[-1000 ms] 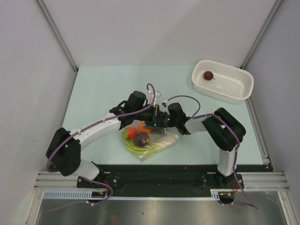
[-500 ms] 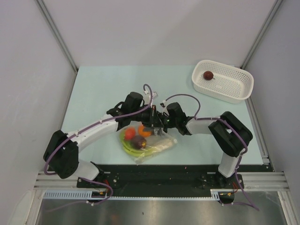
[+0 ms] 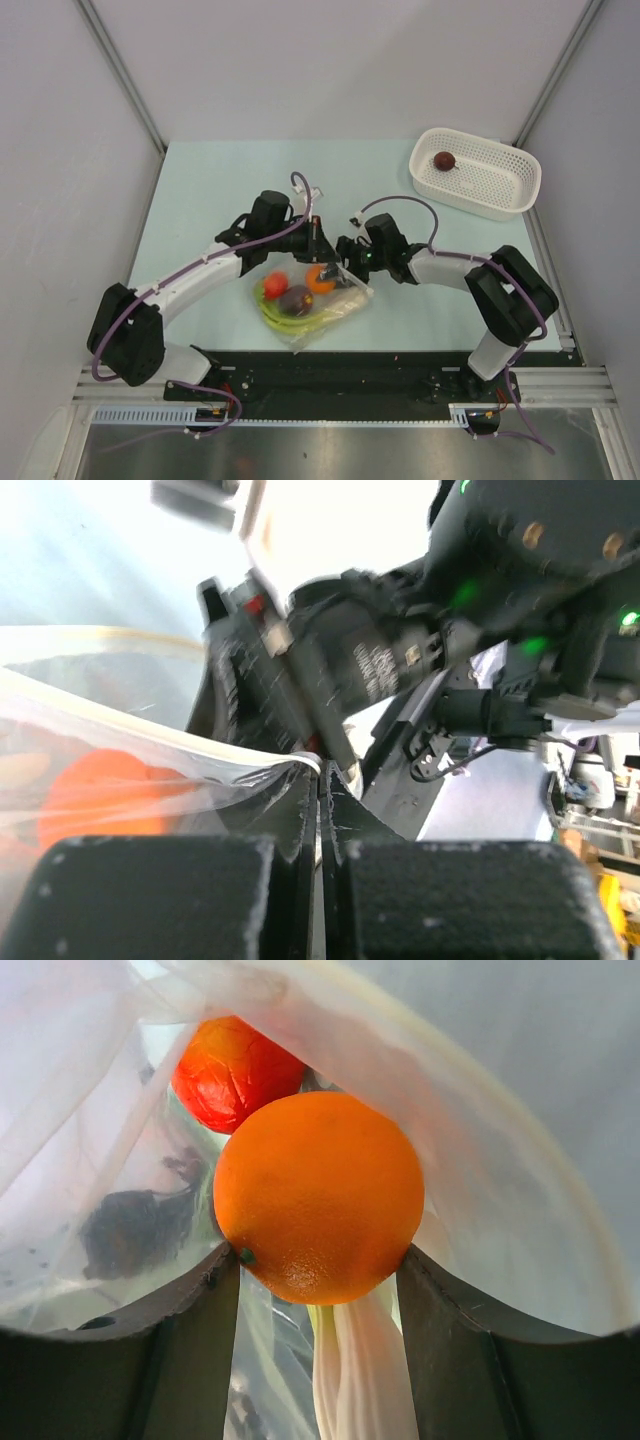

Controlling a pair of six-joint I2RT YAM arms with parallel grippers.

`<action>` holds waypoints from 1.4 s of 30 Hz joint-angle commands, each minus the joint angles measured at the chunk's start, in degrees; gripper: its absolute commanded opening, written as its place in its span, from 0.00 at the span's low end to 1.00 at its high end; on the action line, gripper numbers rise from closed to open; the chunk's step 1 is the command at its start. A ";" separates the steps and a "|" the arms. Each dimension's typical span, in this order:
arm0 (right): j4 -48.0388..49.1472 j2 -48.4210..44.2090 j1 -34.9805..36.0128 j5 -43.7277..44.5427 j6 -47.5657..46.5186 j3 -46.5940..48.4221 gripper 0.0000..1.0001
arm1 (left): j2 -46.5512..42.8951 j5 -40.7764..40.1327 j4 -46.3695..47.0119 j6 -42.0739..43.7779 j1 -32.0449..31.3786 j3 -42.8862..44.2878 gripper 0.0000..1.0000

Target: Open the zip-top bag and remove the fake food

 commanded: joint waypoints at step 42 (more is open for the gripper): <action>-4.80 9.32 -47.77 15.04 0.53 30.62 0.02 | 8.03 0.65 -13.17 20.65 2.89 12.21 0.00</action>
